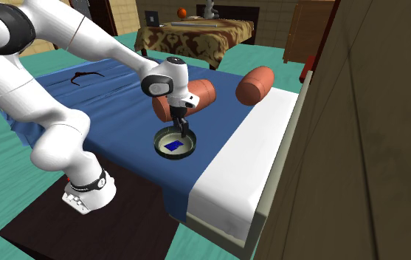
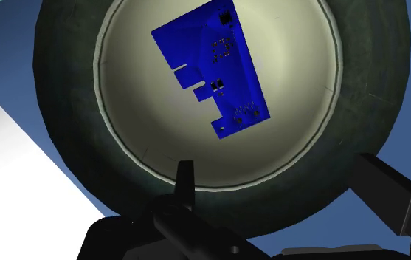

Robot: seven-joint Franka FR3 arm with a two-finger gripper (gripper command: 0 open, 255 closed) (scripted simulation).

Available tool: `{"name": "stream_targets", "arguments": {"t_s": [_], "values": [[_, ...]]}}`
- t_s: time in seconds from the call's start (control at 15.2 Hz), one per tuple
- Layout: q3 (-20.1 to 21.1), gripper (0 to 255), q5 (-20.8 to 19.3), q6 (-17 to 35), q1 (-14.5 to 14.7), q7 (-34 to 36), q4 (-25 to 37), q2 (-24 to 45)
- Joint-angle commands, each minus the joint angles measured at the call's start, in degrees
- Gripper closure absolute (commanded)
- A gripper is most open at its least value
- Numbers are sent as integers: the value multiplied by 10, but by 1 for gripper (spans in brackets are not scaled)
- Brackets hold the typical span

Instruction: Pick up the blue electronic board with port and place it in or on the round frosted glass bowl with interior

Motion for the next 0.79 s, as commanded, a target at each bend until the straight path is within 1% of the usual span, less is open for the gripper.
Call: {"name": "stream_targets", "arguments": {"t_s": [0.0,0.26,0.73], "values": [[0,0,0,0,0,0,0,0],[-14,0,-3,-86,-2,-3,39,-47],[-15,0,-3,-86,-2,-3,39,-47]]}}
